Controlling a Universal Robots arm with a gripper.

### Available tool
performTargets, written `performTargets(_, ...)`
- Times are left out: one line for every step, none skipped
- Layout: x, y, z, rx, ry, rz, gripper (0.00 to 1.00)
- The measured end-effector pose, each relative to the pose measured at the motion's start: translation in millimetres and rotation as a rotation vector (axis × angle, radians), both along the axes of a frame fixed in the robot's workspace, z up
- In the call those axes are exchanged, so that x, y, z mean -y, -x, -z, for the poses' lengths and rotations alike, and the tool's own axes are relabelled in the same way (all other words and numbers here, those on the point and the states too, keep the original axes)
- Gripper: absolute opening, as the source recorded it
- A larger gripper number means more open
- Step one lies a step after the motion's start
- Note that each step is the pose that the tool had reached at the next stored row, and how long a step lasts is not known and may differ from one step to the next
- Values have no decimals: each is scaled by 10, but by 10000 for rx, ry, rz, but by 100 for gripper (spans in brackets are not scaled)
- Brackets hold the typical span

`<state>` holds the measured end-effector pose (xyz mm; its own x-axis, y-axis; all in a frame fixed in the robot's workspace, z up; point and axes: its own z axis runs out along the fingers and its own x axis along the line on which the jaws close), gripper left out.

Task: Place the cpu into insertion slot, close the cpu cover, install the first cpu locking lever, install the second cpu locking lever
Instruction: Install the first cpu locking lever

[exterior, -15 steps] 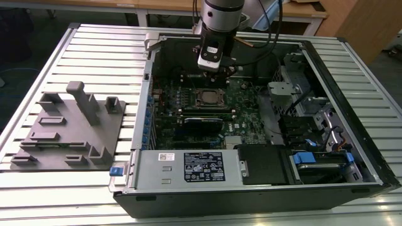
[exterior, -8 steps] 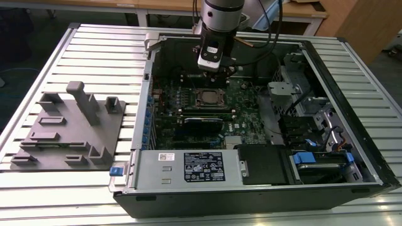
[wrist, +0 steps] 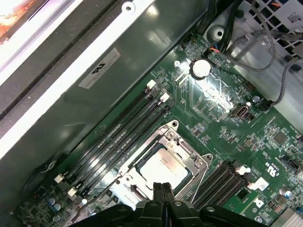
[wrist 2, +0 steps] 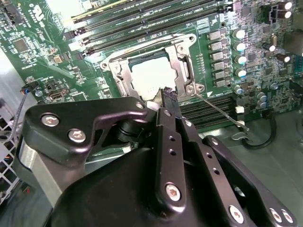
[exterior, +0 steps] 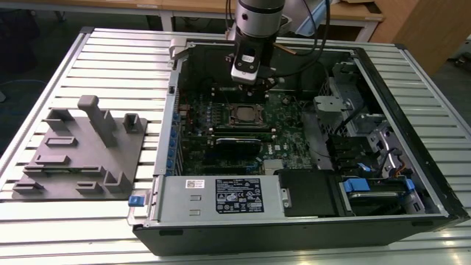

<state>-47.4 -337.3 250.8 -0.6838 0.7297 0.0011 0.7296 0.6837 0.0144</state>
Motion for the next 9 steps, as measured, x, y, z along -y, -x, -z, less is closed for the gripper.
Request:
performTargets(0,7,6,64,-3,0,10)
performTargets(0,16,10,135,-1,0,10)
performTargets(0,23,13,196,-1,1,10)
performTargets(1,30,14,261,2,1,10)
performTargets(0,30,15,281,1,0,10)
performTargets(0,30,16,283,0,0,10)
performTargets(0,30,16,340,0,0,10)
performTargets(0,30,16,395,0,0,10)
performTargets(0,30,16,396,0,0,10)
